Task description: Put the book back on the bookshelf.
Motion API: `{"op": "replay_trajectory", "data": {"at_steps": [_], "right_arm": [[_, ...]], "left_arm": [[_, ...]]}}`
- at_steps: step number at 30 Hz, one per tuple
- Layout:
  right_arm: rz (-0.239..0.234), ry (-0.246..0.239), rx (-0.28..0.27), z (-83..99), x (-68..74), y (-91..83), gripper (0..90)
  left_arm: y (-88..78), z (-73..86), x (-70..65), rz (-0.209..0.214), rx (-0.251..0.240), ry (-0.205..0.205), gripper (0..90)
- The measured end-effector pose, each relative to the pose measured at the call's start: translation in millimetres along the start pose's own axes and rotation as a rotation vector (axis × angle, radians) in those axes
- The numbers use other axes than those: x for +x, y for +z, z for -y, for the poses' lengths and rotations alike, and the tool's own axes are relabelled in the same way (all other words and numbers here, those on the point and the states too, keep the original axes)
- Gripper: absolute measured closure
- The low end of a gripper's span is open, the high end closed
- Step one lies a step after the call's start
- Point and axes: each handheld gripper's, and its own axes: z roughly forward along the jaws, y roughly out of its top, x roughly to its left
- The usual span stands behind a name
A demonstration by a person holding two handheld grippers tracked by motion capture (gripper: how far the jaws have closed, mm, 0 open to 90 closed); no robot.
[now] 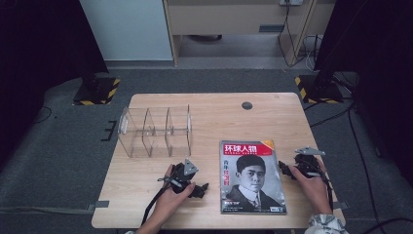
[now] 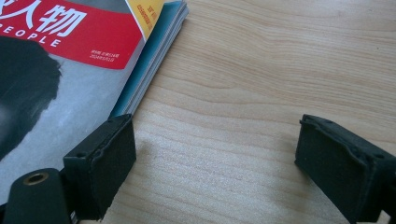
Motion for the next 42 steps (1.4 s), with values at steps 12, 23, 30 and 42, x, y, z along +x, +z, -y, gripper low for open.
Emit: {"op": "replay_trajectory", "data": {"at_steps": [12, 23, 30, 42], "right_arm": [[-0.002, -0.003, 0.000, 0.0, -0.3, -0.4, 12.8], [0.004, 0.000, -0.062, -5.9, 0.4, -14.4, 18.0], [-0.038, -0.024, -0.064, -10.3, 10.4, -14.1, 18.3], [-0.184, -0.081, -0.029, -14.5, 32.5, -6.9, 19.0]], "left_arm": [[-5.1, -7.3, -13.6, 0.075, -0.045, 0.033, 5.4], [7.9, -39.3, -38.2, 0.107, -0.046, 0.072, 10.5], [5.7, -32.8, -51.1, 0.143, -0.099, 0.103, 16.8], [16.7, -26.8, -54.9, 0.146, -0.062, 0.045, 19.4]]}}
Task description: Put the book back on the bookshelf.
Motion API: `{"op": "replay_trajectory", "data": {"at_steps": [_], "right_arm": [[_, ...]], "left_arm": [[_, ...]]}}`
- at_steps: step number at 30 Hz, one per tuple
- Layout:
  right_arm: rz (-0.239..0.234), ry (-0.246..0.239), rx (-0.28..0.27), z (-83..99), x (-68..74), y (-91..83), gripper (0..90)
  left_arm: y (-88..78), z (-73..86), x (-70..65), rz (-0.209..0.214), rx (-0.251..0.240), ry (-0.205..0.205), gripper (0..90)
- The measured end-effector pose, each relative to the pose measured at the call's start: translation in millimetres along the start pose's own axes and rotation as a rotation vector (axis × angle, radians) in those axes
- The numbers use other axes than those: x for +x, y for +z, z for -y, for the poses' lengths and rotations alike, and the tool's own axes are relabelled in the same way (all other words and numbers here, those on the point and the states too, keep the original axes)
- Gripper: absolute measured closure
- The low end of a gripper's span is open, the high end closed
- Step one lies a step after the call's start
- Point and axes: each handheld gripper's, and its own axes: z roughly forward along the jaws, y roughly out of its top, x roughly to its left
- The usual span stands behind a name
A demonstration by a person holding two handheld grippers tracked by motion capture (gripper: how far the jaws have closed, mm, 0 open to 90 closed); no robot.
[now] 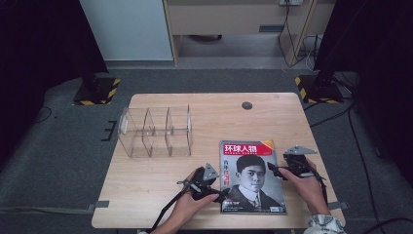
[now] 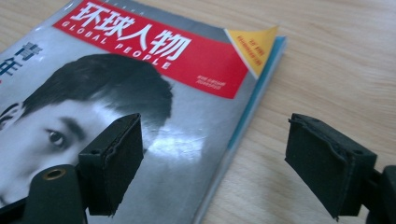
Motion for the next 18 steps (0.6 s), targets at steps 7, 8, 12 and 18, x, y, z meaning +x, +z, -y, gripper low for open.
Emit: {"op": "replay_trajectory", "data": {"at_steps": [7, 8, 12, 18], "right_arm": [[-0.032, -0.016, 0.040, 1.8, 5.7, 8.4, 16.6], [-0.035, -0.021, 0.044, 1.7, 5.6, 9.5, 16.4], [-0.036, -0.032, 0.057, 2.5, 7.5, 14.1, 15.7], [-0.037, -0.050, 0.052, 2.7, 9.0, 16.0, 14.4]], "left_arm": [[-2.0, -1.7, -6.4, 0.006, -0.025, 0.021, 32.2], [-1.7, -1.8, -7.4, 0.014, -0.023, 0.028, 33.2], [2.4, -0.8, -8.5, 0.014, -0.001, 0.040, 34.8], [4.4, -0.6, -7.5, 0.024, 0.010, 0.028, 34.9]]}}
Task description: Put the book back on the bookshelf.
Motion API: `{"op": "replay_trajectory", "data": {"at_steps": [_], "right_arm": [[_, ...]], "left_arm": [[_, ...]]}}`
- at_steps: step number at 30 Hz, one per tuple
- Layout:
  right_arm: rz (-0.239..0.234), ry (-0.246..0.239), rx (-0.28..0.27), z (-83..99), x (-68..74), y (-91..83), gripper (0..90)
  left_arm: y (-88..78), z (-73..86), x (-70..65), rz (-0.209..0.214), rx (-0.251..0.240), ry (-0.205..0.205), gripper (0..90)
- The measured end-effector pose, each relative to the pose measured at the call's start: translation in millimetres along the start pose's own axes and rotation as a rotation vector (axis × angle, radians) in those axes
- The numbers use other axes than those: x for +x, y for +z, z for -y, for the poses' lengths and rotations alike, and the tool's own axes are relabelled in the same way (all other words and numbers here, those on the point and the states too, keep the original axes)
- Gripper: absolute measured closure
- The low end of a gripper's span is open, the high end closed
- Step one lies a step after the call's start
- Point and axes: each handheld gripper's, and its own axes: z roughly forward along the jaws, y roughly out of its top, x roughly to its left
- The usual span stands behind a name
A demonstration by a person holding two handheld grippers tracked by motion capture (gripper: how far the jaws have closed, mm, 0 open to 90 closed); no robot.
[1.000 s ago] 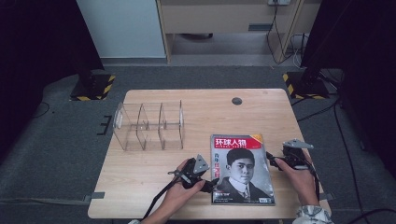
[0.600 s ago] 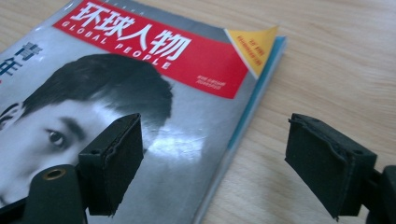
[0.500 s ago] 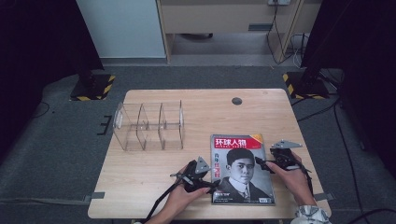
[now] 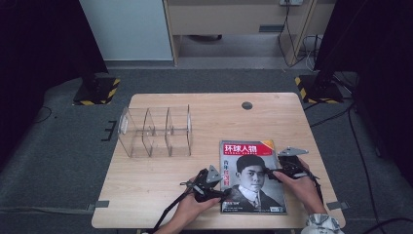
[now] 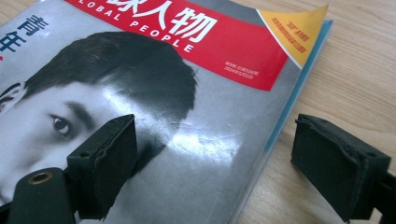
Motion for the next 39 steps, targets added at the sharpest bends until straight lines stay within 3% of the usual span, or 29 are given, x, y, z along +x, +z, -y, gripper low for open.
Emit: {"op": "replay_trajectory", "data": {"at_steps": [8, 15, 26, 32, 39], "right_arm": [[0.005, -0.003, -0.009, -1.4, 5.4, 3.4, 14.9], [-0.012, 0.054, -0.031, -3.7, 3.9, -0.8, 18.6], [-0.026, 0.026, -0.084, -11.6, 9.5, -9.3, 22.8], [-0.062, 0.045, -0.139, -16.5, 11.4, -15.1, 27.4], [-0.085, 0.028, -0.175, -20.7, 15.2, -16.0, 29.5]], "left_arm": [[0.5, 0.1, -1.5, -0.010, 0.000, 0.010, 34.9], [0.7, 0.1, -1.2, -0.007, -0.002, 0.012, 34.9], [0.7, 0.1, -1.1, -0.006, -0.001, 0.014, 34.9], [0.8, -0.8, -1.1, -0.006, 0.006, 0.015, 34.9], [0.8, -1.2, -0.9, -0.005, 0.009, 0.017, 35.0]]}}
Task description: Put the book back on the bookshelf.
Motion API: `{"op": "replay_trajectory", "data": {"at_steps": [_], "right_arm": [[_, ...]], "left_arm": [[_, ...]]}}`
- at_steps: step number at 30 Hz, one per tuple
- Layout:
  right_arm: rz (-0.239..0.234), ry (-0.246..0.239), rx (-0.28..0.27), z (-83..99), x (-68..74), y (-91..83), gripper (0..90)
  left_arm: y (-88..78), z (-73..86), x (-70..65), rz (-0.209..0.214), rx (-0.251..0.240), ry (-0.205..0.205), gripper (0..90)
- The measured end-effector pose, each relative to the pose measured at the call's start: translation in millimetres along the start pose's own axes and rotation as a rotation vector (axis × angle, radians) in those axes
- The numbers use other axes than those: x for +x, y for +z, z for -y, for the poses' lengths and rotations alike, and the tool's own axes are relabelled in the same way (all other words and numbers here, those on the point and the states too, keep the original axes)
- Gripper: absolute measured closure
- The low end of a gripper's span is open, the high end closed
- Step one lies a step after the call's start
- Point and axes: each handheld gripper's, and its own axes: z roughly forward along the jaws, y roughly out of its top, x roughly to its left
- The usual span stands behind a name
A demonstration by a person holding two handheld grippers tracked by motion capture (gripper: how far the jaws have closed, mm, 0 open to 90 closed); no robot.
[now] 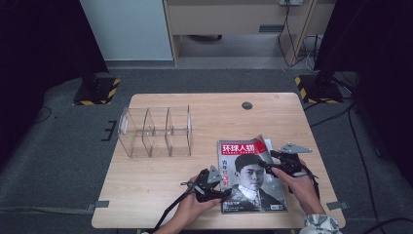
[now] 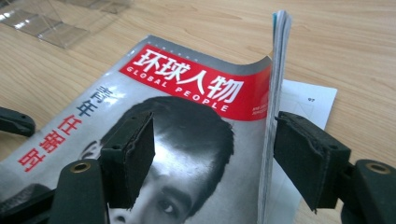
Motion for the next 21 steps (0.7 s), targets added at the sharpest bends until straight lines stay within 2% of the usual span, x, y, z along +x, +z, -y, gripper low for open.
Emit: {"op": "replay_trajectory", "data": {"at_steps": [3, 10, 16, 17, 18, 21], "right_arm": [[-0.003, 0.008, 0.002, -0.6, 0.3, 1.4, 29.6], [0.029, 0.007, 0.029, 1.3, -3.6, 7.5, 29.6], [0.050, 0.009, 0.057, 2.9, -6.9, 11.2, 29.6], [0.055, 0.009, 0.063, 3.3, -7.9, 11.8, 29.5], [0.057, 0.013, 0.062, 3.4, -8.0, 12.0, 29.3], [0.062, 0.019, 0.069, 4.2, -8.6, 12.8, 28.8]], "left_arm": [[0.0, -0.4, 0.0, 0.000, 0.003, 0.000, 35.1], [-0.4, -1.8, -0.5, 0.001, 0.014, -0.002, 37.5], [-0.2, -0.5, 2.8, 0.010, -0.003, -0.001, 39.1], [0.3, -0.3, 4.7, 0.008, -0.009, -0.006, 39.4], [2.7, -0.7, 10.0, -0.002, -0.029, -0.027, 39.8], [4.9, -2.1, 16.5, -0.016, -0.039, -0.047, 39.9]]}}
